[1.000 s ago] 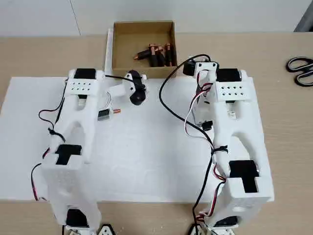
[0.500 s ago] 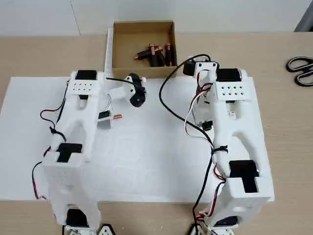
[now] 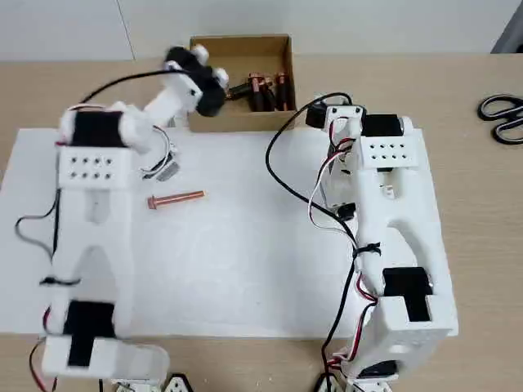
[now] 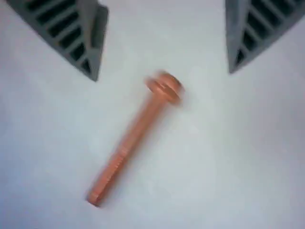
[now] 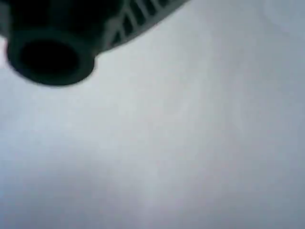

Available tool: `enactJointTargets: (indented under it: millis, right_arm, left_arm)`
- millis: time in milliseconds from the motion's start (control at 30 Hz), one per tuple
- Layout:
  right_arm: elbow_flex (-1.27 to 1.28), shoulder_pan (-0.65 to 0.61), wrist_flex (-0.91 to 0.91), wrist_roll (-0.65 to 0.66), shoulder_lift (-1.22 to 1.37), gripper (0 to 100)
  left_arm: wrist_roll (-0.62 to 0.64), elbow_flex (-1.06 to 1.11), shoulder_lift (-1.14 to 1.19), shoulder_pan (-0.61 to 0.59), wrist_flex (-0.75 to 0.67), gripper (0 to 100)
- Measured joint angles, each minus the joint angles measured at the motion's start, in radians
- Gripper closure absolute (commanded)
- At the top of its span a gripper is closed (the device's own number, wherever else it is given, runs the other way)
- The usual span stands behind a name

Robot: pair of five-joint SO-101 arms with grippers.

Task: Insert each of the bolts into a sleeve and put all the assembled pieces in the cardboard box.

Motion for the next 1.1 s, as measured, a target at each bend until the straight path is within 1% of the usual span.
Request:
enactJointTargets:
  millis: [67,133,233,300,433,500,533,600,667,867,967,1100]
  right_arm:
    - [0.000,0.000,0.002,0.000,0.000,99.5]
    - [0.000,0.000,0.002,0.000,0.000,99.5]
    - [0.000,0.000,0.020,0.000,0.000,99.5]
    - [0.000,0.000,0.020,0.000,0.000,99.5]
    - [0.000,0.000,0.034,0.000,0.000,99.5]
    - [0.000,0.000,0.043,0.000,0.000,99.5]
    - [0.000,0.000,0.043,0.000,0.000,99.5]
    - [0.000,0.000,0.043,0.000,0.000,99.5]
    - [0.000,0.000,0.043,0.000,0.000,99.5]
    - [0.000,0.000,0.043,0.000,0.000,99.5]
    - [0.000,0.000,0.043,0.000,0.000,99.5]
    - [0.000,0.000,0.043,0.000,0.000,99.5]
  left_arm:
    - [0.104,0.008,-0.049,0.000,0.040,83]
    - [0.221,0.020,-0.095,-0.005,0.049,83]
    - [0.437,0.026,-0.163,-0.014,0.054,83]
    - [0.626,0.029,-0.207,-0.017,0.055,83]
    - [1.048,0.087,-0.295,-0.020,0.055,83]
    - [1.214,0.147,-0.324,-0.020,0.054,83]
    - [1.272,0.183,-0.331,-0.020,0.052,83]
    - [1.343,0.267,-0.338,-0.020,0.021,83]
    - [1.419,0.350,-0.338,-0.020,-0.040,83]
    - [1.669,0.605,-0.338,-0.020,-0.298,83]
    - [1.741,0.694,-0.338,-0.020,-0.416,83]
    - [1.771,0.798,-0.338,-0.020,-0.568,83]
